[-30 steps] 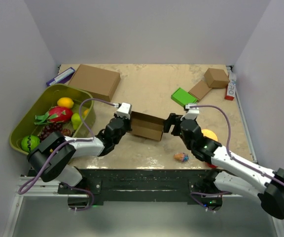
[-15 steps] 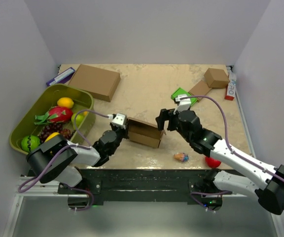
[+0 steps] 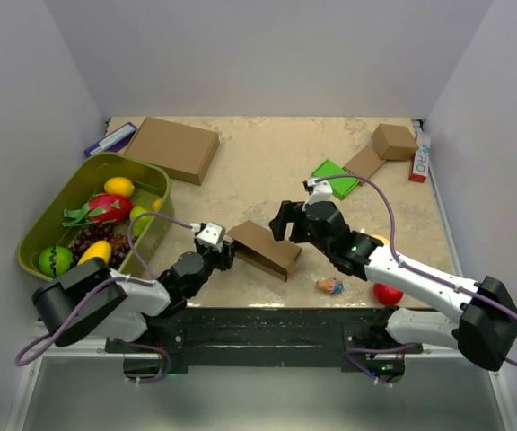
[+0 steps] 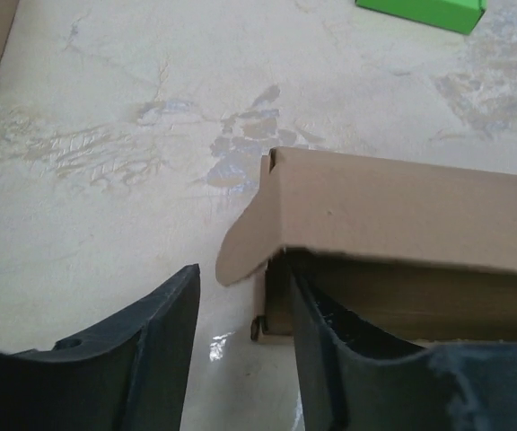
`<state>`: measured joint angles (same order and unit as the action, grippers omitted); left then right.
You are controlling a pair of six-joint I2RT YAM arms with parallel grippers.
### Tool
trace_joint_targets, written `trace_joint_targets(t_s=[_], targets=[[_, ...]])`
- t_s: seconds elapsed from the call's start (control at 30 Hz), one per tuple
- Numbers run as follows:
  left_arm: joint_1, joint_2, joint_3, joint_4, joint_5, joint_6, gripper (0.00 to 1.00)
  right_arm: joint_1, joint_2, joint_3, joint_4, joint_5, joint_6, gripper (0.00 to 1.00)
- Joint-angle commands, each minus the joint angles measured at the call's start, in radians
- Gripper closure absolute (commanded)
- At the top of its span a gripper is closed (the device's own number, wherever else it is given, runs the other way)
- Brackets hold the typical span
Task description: Fold the paper box
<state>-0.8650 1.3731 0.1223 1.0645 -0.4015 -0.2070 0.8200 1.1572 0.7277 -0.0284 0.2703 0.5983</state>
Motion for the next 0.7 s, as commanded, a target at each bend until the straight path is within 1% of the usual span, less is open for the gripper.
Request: trace_joint_targets(t_s=[0.0, 0.07, 0.1, 0.13, 0.17, 0.2, 0.23, 0.27, 0.3, 0.33, 0.37, 0.43, 0.47, 0.53, 0.57, 0.67], targets=[[-0.014, -0.127, -0.024, -0.053, 0.042, -0.022, 0.41, 0.007, -0.011, -0.004, 0.044, 0.003, 0.043, 0.17], [-0.015, -0.207, -0.039, -0.080, 0.069, -0.028, 0.36, 0.010, -0.013, -0.004, 0.042, 0.003, 0.044, 0.17], [-0.016, -0.238, -0.042, -0.122, 0.099, -0.029, 0.34, 0.010, -0.014, -0.002, 0.042, 0.004, 0.044, 0.17], [-0.017, -0.302, -0.046, -0.145, 0.114, -0.035, 0.32, 0.010, -0.016, 0.001, 0.039, 0.003, 0.044, 0.17], [-0.017, -0.337, -0.050, -0.176, 0.142, -0.037, 0.31, 0.010, -0.016, 0.002, 0.038, 0.004, 0.046, 0.17], [-0.019, -0.373, -0.050, -0.245, 0.159, -0.038, 0.31, 0.010, -0.019, 0.006, 0.036, 0.000, 0.044, 0.18], [-0.019, -0.450, -0.053, -0.280, 0.173, -0.045, 0.31, 0.010, -0.019, 0.009, 0.035, -0.006, 0.044, 0.18], [-0.020, -0.489, -0.056, -0.355, 0.206, -0.046, 0.31, 0.013, -0.022, 0.009, 0.036, -0.006, 0.043, 0.18], [-0.019, -0.526, -0.055, -0.395, 0.217, -0.055, 0.31, 0.013, -0.024, 0.009, 0.036, -0.006, 0.043, 0.18], [-0.019, -0.599, -0.044, -0.443, 0.223, -0.061, 0.32, 0.014, -0.025, 0.009, 0.035, -0.003, 0.043, 0.19], [-0.020, -0.635, -0.036, -0.539, 0.234, -0.066, 0.32, 0.013, -0.024, 0.007, 0.036, -0.005, 0.043, 0.19], [-0.019, -0.730, -0.003, -0.621, 0.242, -0.081, 0.33, 0.015, -0.024, 0.003, 0.039, -0.009, 0.043, 0.22], [-0.019, -0.758, 0.013, -0.683, 0.256, -0.083, 0.33, 0.016, -0.021, 0.001, 0.047, -0.019, 0.044, 0.23], [-0.019, -0.825, 0.077, -0.736, 0.263, -0.088, 0.35, 0.016, -0.011, -0.005, 0.053, -0.029, 0.044, 0.26], [-0.019, -0.839, 0.100, -0.777, 0.276, -0.088, 0.36, 0.018, -0.008, -0.007, 0.053, -0.034, 0.044, 0.27], [-0.019, -0.853, 0.180, -0.834, 0.325, -0.068, 0.37, 0.021, -0.004, -0.013, 0.058, -0.048, 0.051, 0.30]])
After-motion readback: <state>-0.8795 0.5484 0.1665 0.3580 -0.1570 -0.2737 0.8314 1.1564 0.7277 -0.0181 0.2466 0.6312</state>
